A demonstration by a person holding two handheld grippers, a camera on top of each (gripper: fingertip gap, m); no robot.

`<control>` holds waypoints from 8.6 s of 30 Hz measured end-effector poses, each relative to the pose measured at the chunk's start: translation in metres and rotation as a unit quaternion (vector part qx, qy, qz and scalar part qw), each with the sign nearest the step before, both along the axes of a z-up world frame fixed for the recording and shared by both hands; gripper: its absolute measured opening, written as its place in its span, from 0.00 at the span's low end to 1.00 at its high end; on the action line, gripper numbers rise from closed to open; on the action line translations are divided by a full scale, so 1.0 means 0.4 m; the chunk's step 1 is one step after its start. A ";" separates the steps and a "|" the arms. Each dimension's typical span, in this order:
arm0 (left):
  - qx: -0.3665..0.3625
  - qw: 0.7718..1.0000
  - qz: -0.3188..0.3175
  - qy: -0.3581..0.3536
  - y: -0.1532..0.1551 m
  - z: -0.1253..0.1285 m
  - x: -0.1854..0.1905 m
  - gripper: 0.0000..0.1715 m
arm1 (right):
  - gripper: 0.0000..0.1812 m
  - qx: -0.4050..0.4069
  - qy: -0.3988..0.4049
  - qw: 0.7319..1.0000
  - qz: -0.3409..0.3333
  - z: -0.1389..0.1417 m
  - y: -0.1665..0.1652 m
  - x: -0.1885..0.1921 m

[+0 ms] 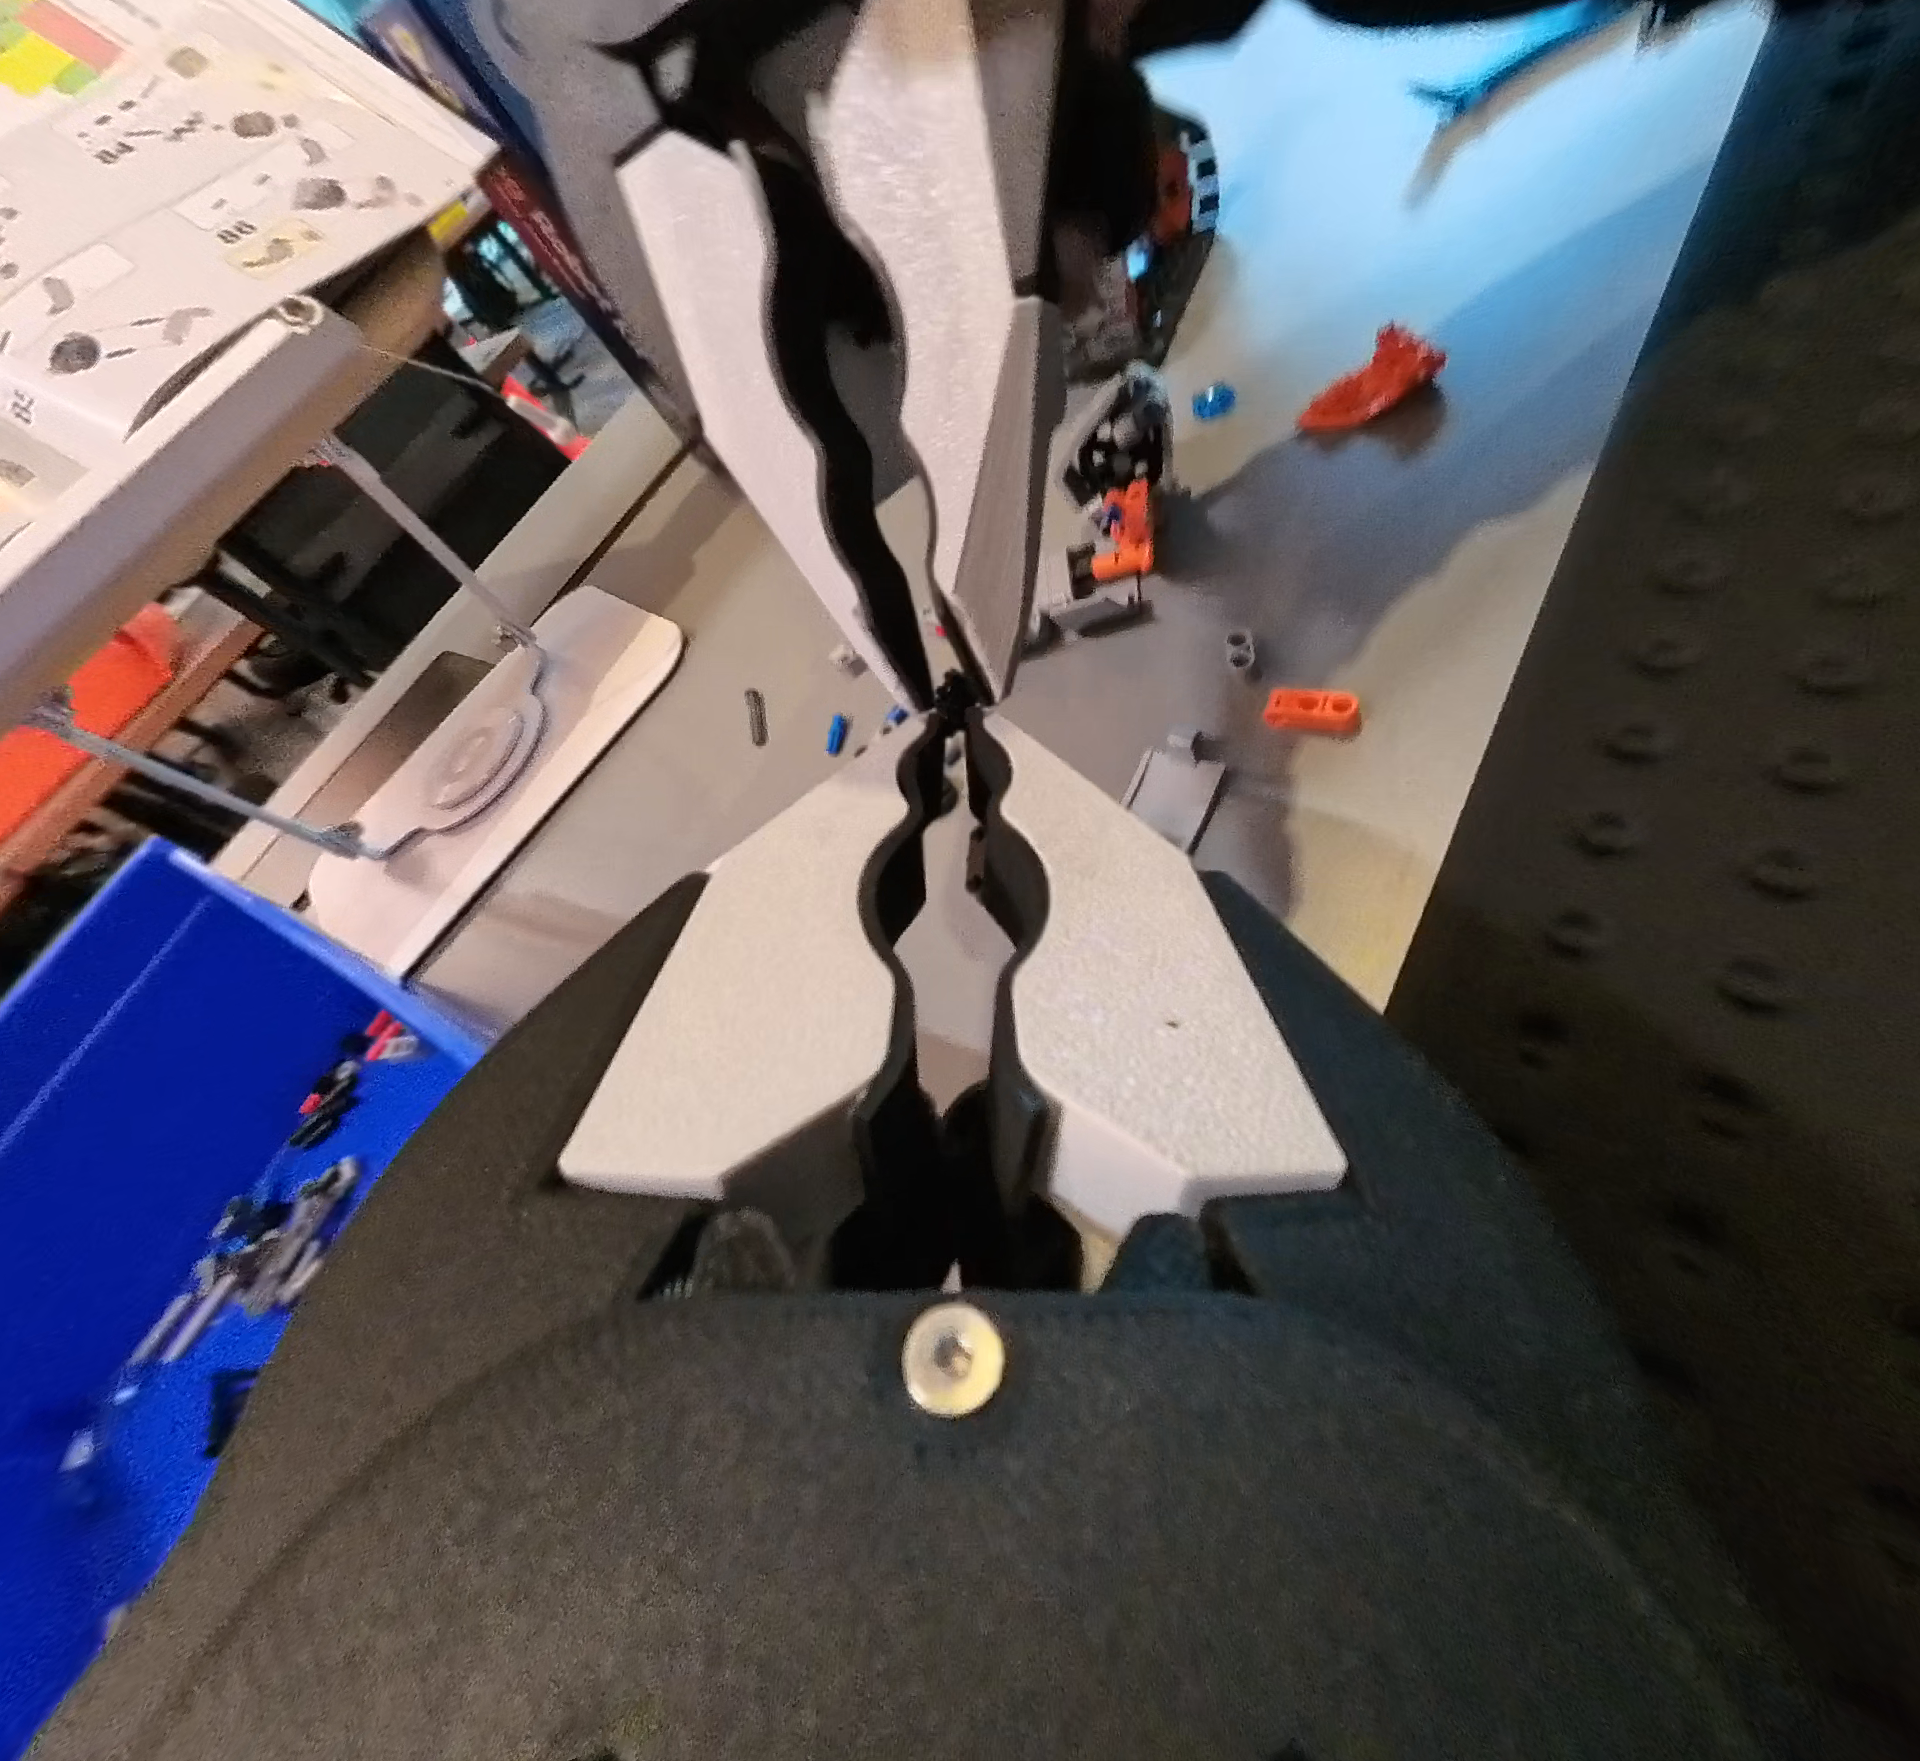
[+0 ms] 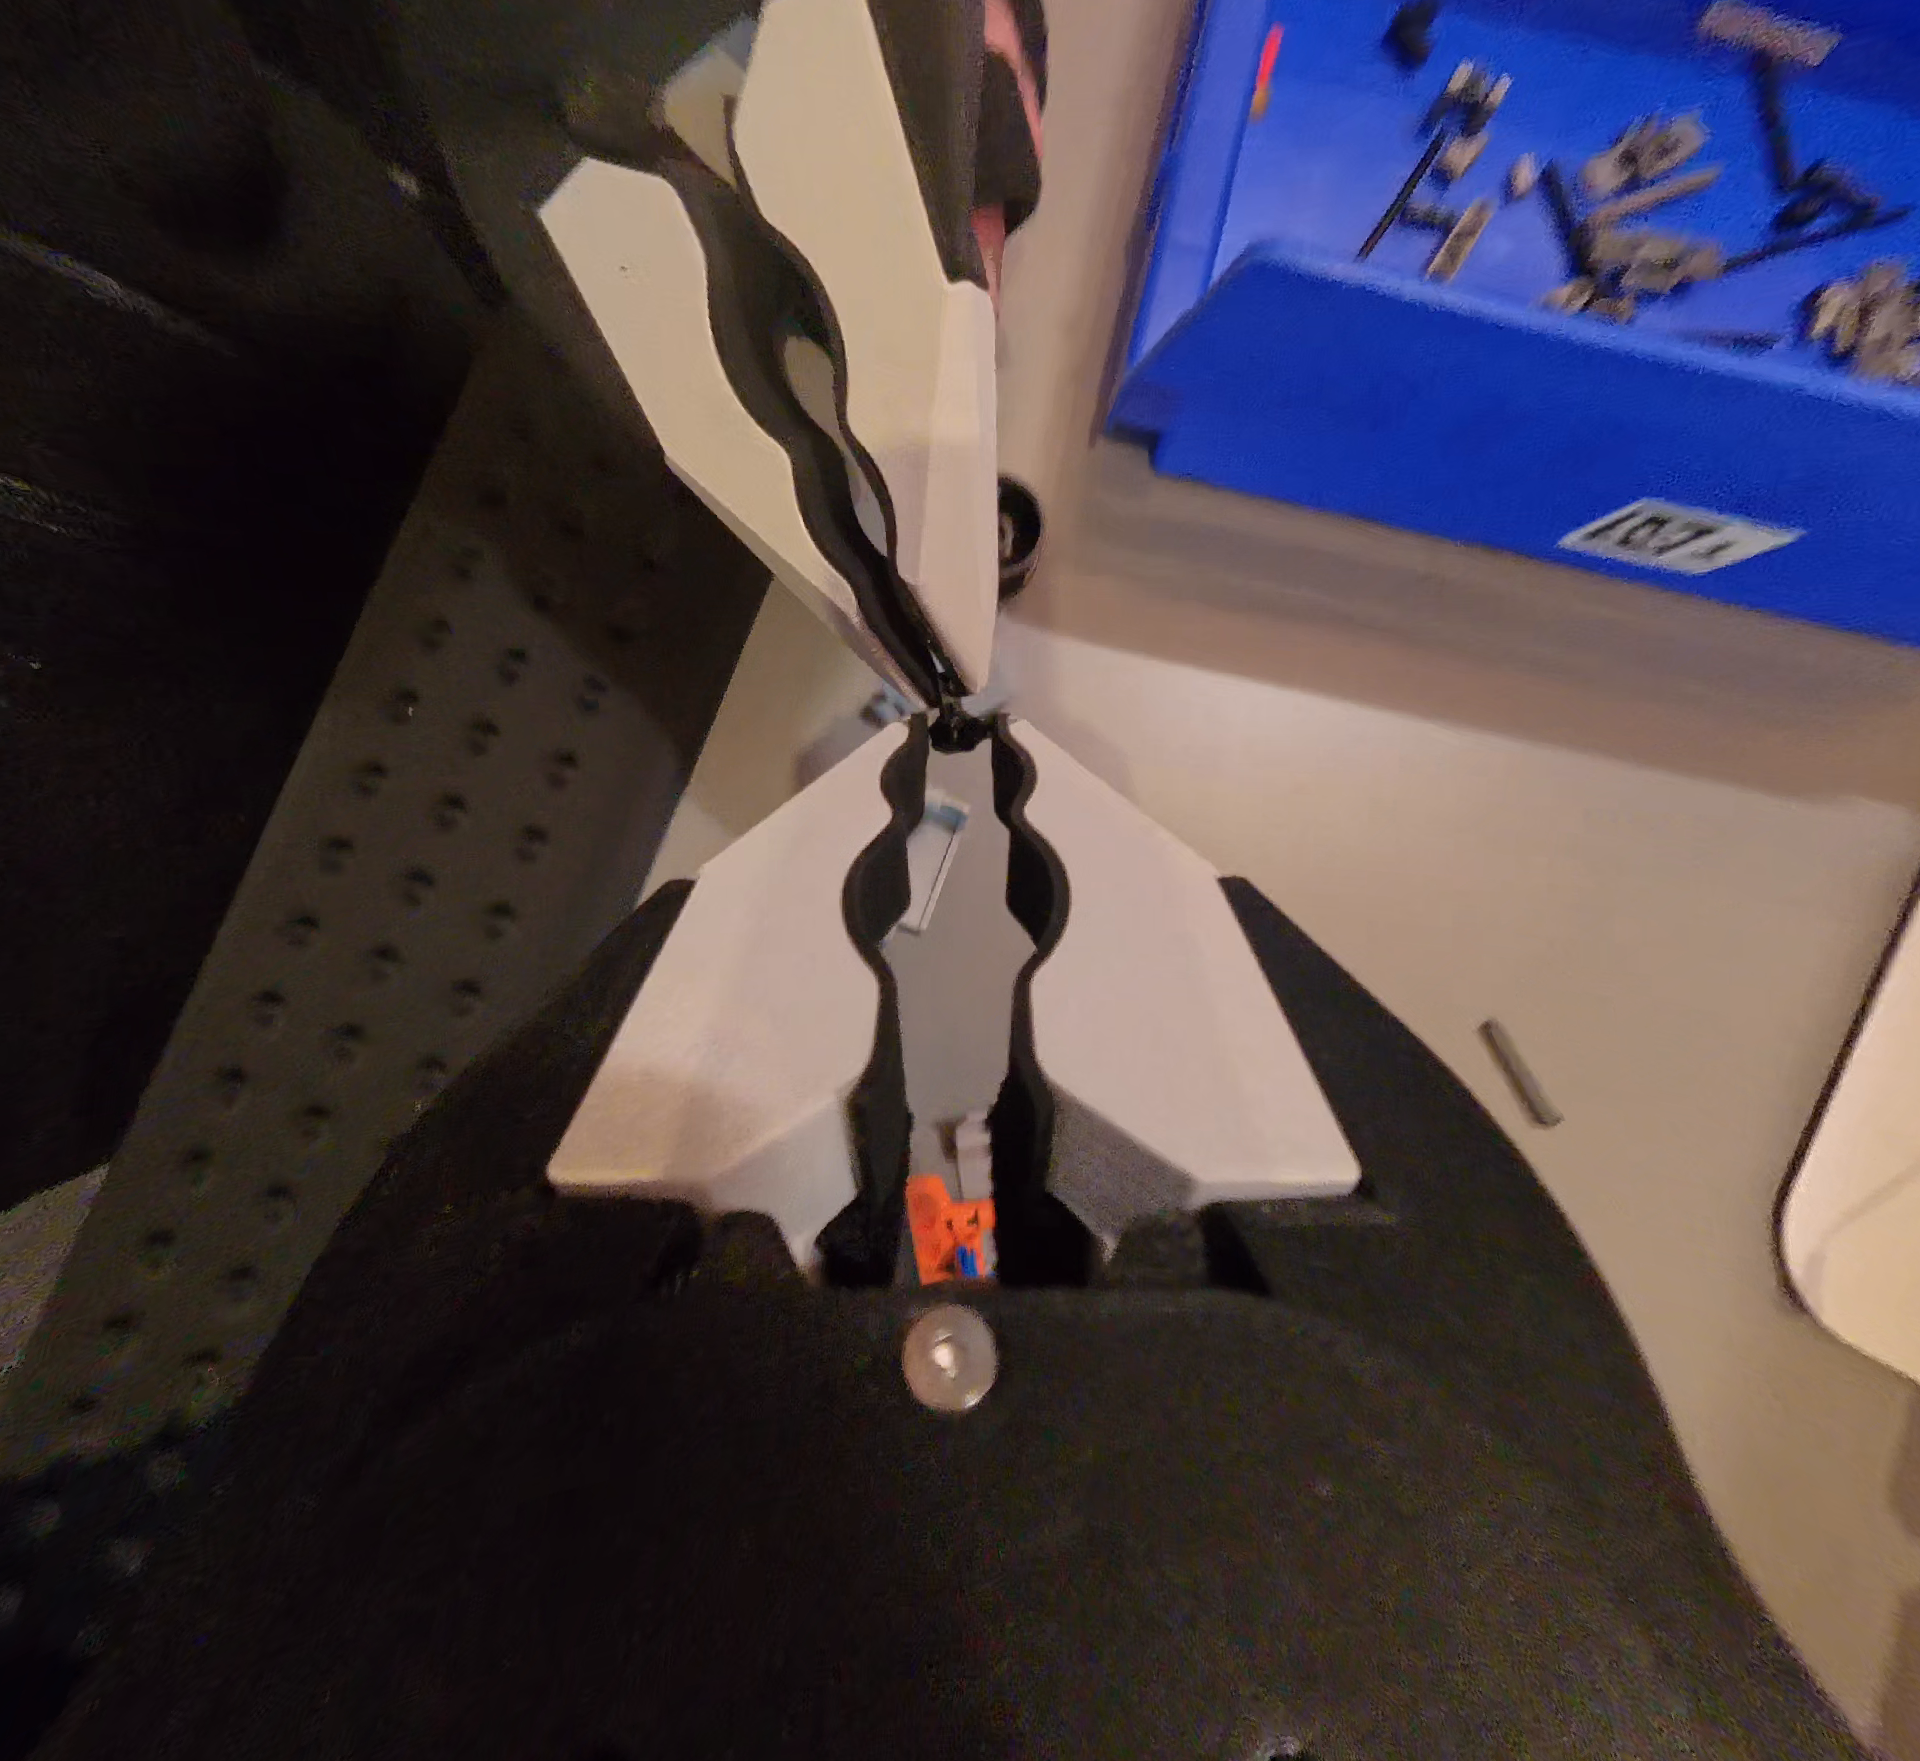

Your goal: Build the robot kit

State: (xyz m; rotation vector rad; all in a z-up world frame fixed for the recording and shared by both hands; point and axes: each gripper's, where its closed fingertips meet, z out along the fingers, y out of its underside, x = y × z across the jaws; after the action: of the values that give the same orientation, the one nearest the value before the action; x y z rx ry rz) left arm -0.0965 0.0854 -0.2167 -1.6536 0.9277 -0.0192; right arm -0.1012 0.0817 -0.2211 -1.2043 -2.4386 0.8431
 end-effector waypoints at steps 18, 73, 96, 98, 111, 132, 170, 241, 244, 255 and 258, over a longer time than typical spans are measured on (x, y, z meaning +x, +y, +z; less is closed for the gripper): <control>-0.060 0.937 -0.106 -0.328 -0.033 0.129 -0.023 0.00 | 0.03 0.027 0.225 0.974 -0.002 0.126 -0.025 -0.034; -0.172 0.984 -0.010 0.046 -0.004 -0.172 -0.028 0.08 | 0.02 0.272 -0.218 0.932 0.097 -0.186 0.102 -0.008; -0.181 0.981 -0.012 0.068 0.009 -0.207 -0.001 0.16 | 0.02 0.265 -0.260 0.920 0.123 -0.186 0.079 -0.004; -0.181 0.981 -0.008 0.066 0.010 -0.206 -0.004 0.17 | 0.02 0.259 -0.262 0.922 0.121 -0.186 0.079 -0.004; -0.185 0.981 -0.007 0.060 0.012 -0.208 -0.004 0.15 | 0.02 0.251 -0.282 0.920 0.105 -0.187 0.077 -0.002; -0.171 0.983 -0.012 0.069 0.006 -0.206 -0.007 0.13 | 0.01 0.259 -0.294 0.918 0.065 -0.199 0.056 -0.009; 0.056 0.997 -0.008 -0.060 0.057 0.131 -0.009 0.04 | 0.16 0.174 0.122 0.975 -0.063 0.126 0.089 -0.007; 0.180 0.983 -0.028 -0.011 0.058 0.200 0.034 0.05 | 0.02 -0.161 0.236 0.956 -0.067 0.246 0.047 0.037; 0.141 0.986 -0.054 -0.066 0.053 0.199 0.041 0.10 | 0.02 -0.139 0.248 0.956 -0.067 0.248 0.050 0.036; 0.060 0.972 -0.121 -0.193 0.038 0.212 0.054 0.06 | 0.02 -0.075 0.257 0.963 -0.038 0.230 0.031 0.038; 0.054 0.967 -0.135 -0.210 0.031 0.218 0.056 0.05 | 0.02 -0.069 0.263 0.962 -0.029 0.235 0.021 0.040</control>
State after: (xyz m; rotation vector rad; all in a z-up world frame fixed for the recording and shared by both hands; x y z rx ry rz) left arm -0.0742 0.0978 -0.1297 -1.3396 0.8029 -0.4787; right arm -0.0853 0.0901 -0.1270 -0.9363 -1.9337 1.1588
